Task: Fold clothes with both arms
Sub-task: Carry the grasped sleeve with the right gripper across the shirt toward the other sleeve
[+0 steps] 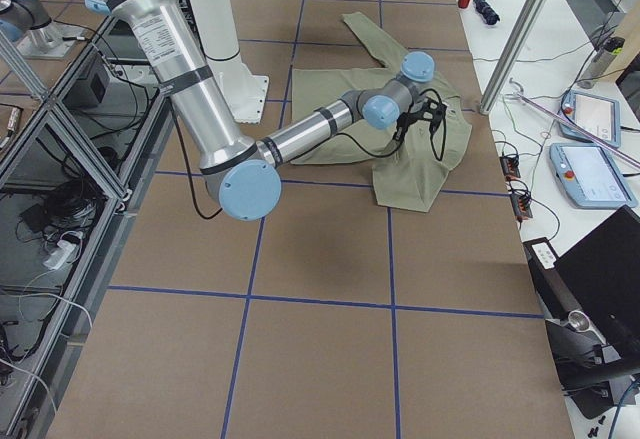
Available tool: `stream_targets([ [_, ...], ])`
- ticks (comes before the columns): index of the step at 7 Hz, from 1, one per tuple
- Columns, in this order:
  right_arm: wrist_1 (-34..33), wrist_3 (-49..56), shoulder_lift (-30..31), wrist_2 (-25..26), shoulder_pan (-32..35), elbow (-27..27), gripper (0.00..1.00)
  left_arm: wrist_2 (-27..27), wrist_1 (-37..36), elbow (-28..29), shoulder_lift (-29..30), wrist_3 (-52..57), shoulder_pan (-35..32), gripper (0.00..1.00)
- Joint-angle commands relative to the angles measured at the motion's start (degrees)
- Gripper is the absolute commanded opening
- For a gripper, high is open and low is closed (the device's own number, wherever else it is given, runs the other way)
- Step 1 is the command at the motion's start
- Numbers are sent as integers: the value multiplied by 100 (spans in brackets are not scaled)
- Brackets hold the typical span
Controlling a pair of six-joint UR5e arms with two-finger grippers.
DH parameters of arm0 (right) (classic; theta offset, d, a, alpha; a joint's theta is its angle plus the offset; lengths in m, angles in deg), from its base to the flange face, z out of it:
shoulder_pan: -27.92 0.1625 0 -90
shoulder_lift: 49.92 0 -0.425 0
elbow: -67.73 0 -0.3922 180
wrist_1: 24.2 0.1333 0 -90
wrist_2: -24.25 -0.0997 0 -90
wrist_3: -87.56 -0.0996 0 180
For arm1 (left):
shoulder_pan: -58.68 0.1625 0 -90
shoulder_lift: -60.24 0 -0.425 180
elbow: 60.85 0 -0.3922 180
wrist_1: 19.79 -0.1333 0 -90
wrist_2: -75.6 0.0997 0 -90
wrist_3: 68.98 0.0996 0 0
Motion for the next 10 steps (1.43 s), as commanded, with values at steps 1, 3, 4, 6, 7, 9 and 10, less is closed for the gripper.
stream_targets([
  [1,60,-939,-2222,738,-753,1519,0,1,1,-39,-1,0,-4,100],
  [3,948,-1230,-3420,1353,-1219,2941,0,1,10,-22,-1,0,5,100],
  [4,1339,-1674,-3883,2209,-1674,3579,0,1,10,-30,-1,0,5,100],
  [6,1545,-1705,-4115,2646,-1924,4006,0,1,10,48,7,0,23,100],
  [7,1545,-1731,-4290,3066,-2151,4155,0,1,18,57,7,0,23,100],
  [9,1554,-1906,-4406,3454,-2354,4314,97,-8,45,162,16,18,93,100],
  [10,1667,-2090,-4397,3649,-2460,4350,98,27,88,337,34,-52,328,100],
])
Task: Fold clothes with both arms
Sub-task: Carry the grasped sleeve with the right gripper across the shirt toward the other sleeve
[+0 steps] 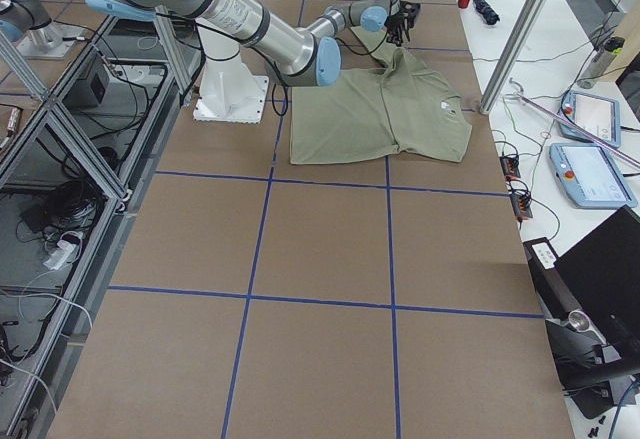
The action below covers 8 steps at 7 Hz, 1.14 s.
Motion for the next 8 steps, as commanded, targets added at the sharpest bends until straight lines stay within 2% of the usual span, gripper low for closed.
stream_targets([
  [1,129,-261,-45,313,-190,69,98,41,546,496,32,-108,423,100],
  [3,112,-559,-71,339,-217,-36,98,76,1915,1401,129,-1612,1045,100],
  [4,77,-709,42,330,-138,-350,99,206,2471,1970,251,-2107,1267,100],
  [5,-184,-701,530,269,10,-1093,99,277,2737,2315,400,-2512,1547,100],
  [6,-309,-658,1101,269,90,-1796,99,635,2897,2336,410,-2969,1890,100],
  [8,-293,-657,1291,269,126,-1944,99,849,2968,2372,358,-3079,2147,92],
])
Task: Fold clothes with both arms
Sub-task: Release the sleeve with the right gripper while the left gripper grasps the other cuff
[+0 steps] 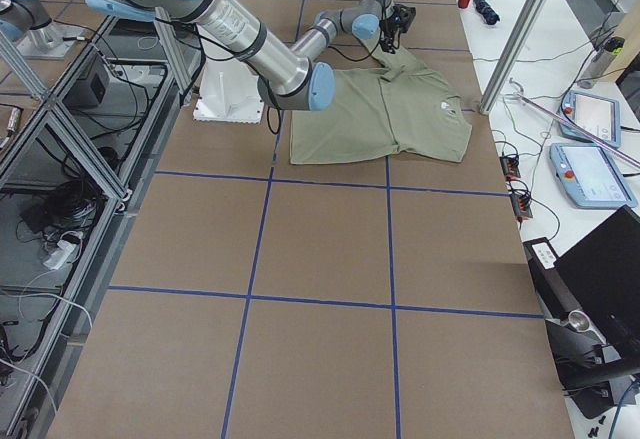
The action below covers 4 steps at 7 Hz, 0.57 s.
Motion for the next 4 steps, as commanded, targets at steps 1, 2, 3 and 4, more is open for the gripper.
stream_targets([
  [1,-12,-23,175,-3,28,-208,99,117,63,31,-19,-119,172,85],
  [2,-12,-23,201,-3,28,-217,99,117,63,39,-19,-119,172,78],
  [3,-3,-23,210,-3,28,-217,99,117,63,48,-19,-111,181,76],
  [4,-3,-32,219,-3,28,-217,99,117,63,48,-11,-119,189,75],
])
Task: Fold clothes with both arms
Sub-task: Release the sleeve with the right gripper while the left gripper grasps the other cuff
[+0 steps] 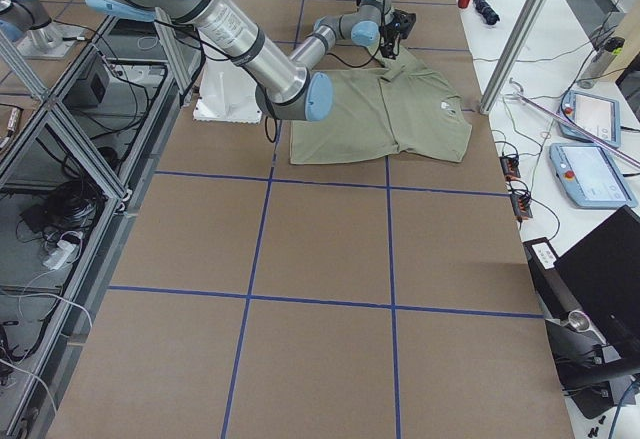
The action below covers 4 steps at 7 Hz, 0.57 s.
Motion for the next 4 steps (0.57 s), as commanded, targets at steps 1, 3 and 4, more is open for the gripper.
stream_targets([
  [1,3,-16,49,0,-8,-4,99,1,-8,13,-2,4,55,75],
  [3,3,-17,120,0,-8,-83,99,1,-8,22,-2,-5,81,67],
  [4,3,-25,138,0,-8,-127,99,1,-8,40,-2,-14,90,67],
])
